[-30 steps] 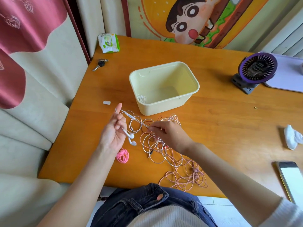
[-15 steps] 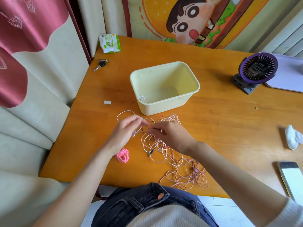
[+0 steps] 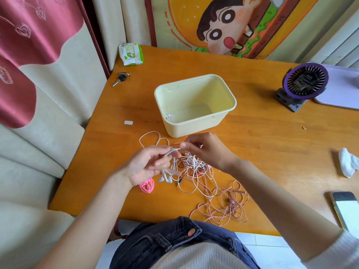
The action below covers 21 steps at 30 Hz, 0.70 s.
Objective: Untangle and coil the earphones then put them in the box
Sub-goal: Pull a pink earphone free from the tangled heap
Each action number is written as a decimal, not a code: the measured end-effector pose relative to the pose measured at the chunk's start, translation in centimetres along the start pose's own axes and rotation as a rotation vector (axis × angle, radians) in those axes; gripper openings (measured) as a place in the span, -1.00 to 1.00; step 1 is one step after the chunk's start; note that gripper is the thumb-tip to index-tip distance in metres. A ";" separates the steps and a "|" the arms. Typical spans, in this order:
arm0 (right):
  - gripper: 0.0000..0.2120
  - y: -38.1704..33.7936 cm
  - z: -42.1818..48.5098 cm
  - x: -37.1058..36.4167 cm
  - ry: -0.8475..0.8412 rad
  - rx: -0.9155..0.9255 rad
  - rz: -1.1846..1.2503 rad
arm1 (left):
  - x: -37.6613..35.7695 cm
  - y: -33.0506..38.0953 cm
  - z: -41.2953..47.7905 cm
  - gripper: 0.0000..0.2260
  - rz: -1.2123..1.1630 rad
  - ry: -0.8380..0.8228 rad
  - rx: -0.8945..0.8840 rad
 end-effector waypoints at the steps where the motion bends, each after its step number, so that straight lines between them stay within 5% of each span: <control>1: -0.68 0.0 0.0 -0.1 -0.001 0.002 0.012 | -0.2 0.1 0.0 -0.68 -0.083 -0.021 -0.006; 4: -0.70 0.0 0.0 -0.4 -0.006 -0.008 0.020 | -0.1 0.2 0.0 -0.65 -0.176 0.033 -0.028; 13: -0.83 1.1 -0.5 -0.3 -0.048 -0.045 -0.029 | 2.9 -0.7 -0.5 -0.76 0.033 0.264 -0.077; 21: -0.84 2.0 0.0 1.3 0.114 -0.050 -0.099 | 2.7 -1.5 -1.6 -0.74 0.141 0.145 0.021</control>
Point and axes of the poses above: each hand's wrist, its own z-axis towards the middle knuckle, its own x-axis out of the back of the hand, y = z × x, the point moved 5 cm from there along z, towards the middle knuckle
